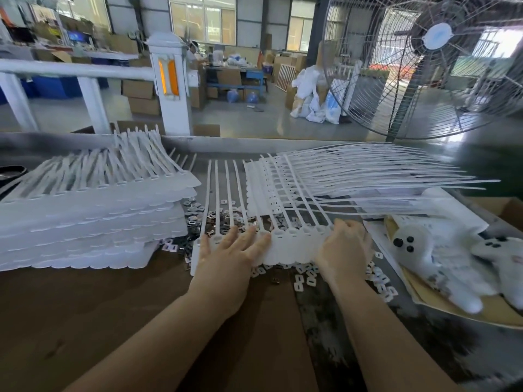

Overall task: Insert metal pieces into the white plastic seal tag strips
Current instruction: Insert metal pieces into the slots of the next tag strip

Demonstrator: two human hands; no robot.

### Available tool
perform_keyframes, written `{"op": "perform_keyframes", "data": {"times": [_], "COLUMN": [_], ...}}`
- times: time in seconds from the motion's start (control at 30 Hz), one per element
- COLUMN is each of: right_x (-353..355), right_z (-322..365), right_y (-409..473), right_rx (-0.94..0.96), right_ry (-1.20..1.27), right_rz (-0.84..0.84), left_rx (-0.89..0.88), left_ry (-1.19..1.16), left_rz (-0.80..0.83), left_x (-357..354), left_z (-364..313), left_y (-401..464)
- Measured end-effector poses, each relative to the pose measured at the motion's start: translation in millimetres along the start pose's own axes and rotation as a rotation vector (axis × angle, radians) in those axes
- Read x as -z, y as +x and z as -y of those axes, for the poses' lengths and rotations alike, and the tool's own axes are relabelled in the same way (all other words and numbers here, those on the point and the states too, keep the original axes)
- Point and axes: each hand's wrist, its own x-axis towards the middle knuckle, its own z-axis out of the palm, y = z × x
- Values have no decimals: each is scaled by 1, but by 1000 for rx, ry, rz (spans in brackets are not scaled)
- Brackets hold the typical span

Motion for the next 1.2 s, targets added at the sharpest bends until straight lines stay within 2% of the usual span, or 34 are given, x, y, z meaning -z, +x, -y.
{"op": "perform_keyframes", "data": {"times": [0.13,0.23,0.37,0.53,0.73,0.9,1.2], "right_x": [-9,-18,-29,-35,-38,-36,-35], "right_z": [16,29,39,33,32,32,30], "right_y": [-14,-23,-28,-29,-28,-30,-32], "right_rx": [243,438,586,609,630,623,609], "right_ry": [68,118,131,86,41,35,69], "right_rz": [-60,-3,110,86,40,26,4], "left_rx": [-4,-14,-6,186,329,402,374], "left_ry": [-63,-68,-103,-440,-490,-483,-319], "left_rz": [11,12,-15,-262,-464,-473,-459], "left_x": [0,1,9,13,1,0,1], "left_z": [10,12,12,19,37,48,52], "left_y": [-3,-6,-5,-5,-5,-6,-8]}}
